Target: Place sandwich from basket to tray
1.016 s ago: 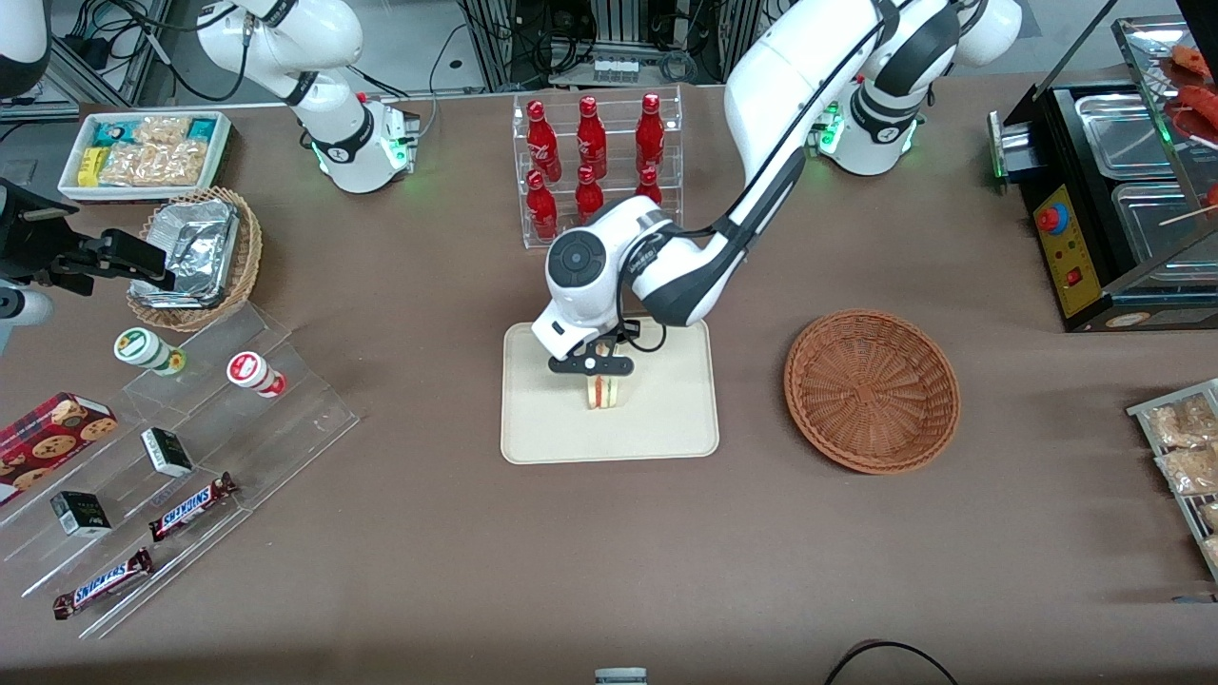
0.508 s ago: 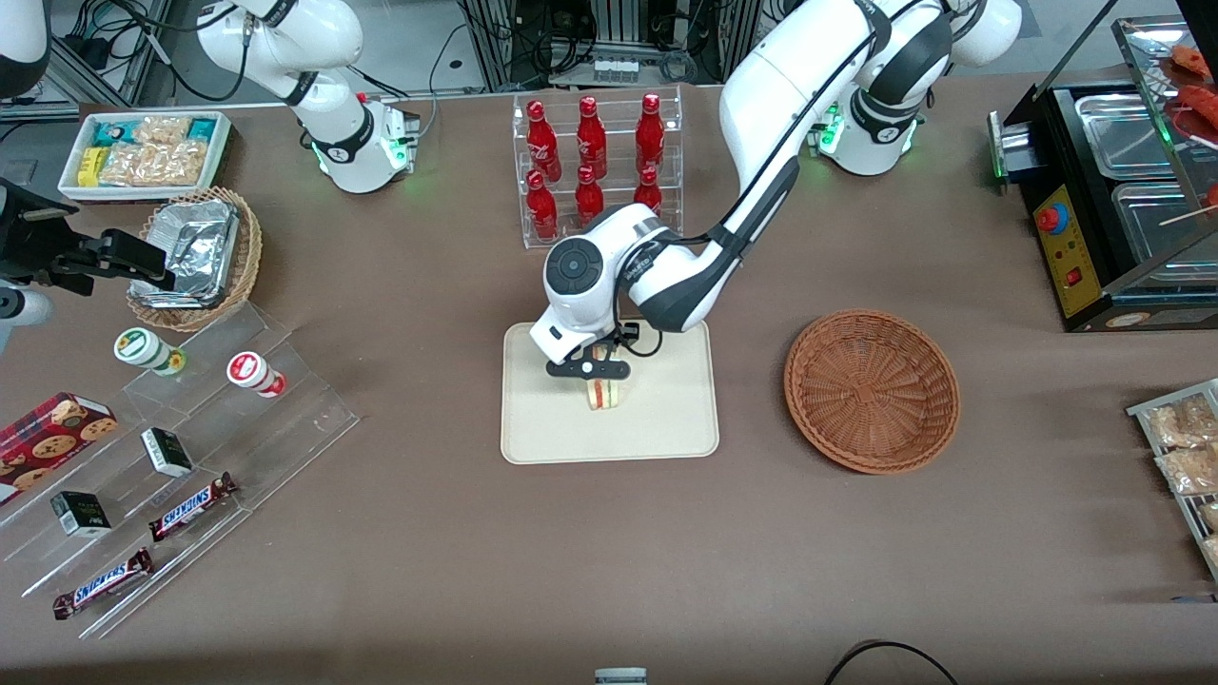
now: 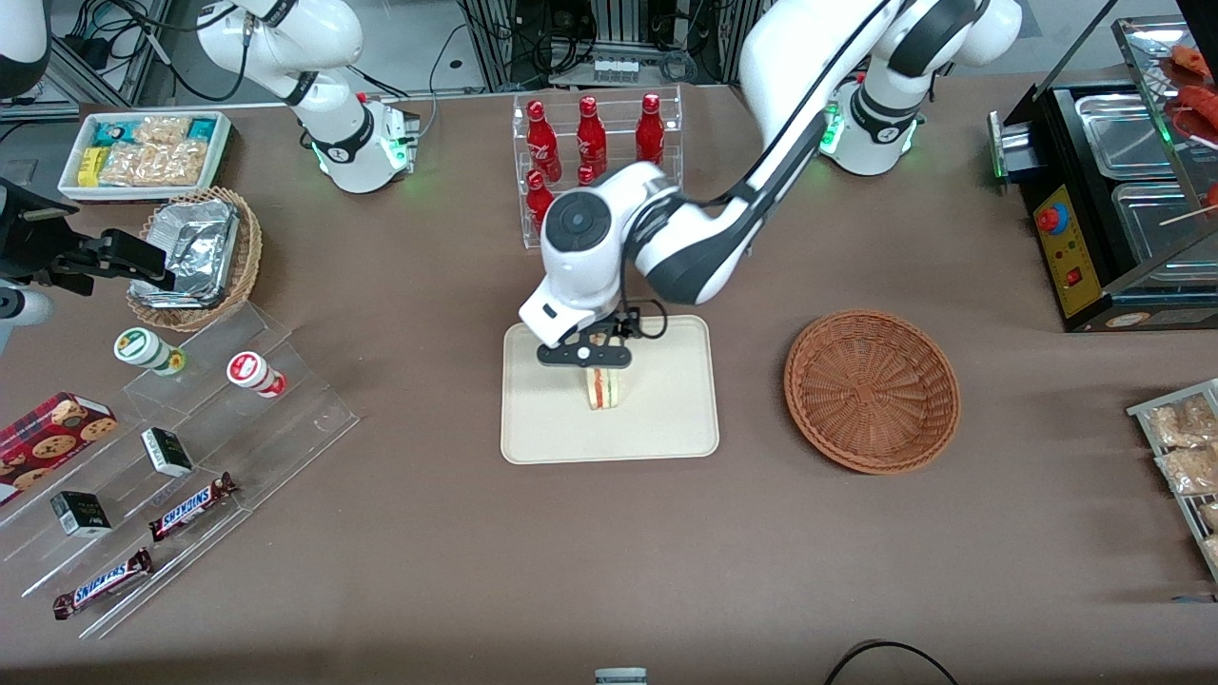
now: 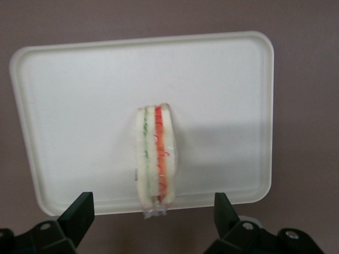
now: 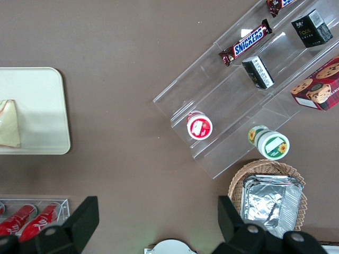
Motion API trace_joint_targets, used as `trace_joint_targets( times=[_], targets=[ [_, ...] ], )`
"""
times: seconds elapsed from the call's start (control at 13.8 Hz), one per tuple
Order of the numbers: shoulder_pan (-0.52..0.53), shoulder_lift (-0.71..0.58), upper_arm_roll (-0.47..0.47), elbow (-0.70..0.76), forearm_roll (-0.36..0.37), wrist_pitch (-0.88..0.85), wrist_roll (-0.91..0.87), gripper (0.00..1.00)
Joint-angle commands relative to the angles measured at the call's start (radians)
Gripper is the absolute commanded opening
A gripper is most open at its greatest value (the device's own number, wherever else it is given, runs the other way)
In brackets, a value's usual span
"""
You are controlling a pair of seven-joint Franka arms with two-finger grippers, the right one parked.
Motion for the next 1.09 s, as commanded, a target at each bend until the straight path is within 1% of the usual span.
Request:
trace_joint_targets(
  times=[0.0, 0.29, 0.44, 0.73, 1.02],
  targets=[
    [0.107, -0.119, -0.002, -0.028, 0.006, -0.081, -0.001, 1.00],
    [0.262, -0.237, -0.002, -0.050, 0.012, -0.170, 0.015, 1.00],
    [0.342, -0.307, -0.002, -0.102, 0.012, -0.182, 0.039, 1.00],
    [0.479, -0.467, -0.003, -0.227, 0.004, -0.266, 0.221, 1.00],
    [0.591, -0.663, -0.003, -0.401, -0.011, -0.280, 0.425, 1.00]
  ],
)
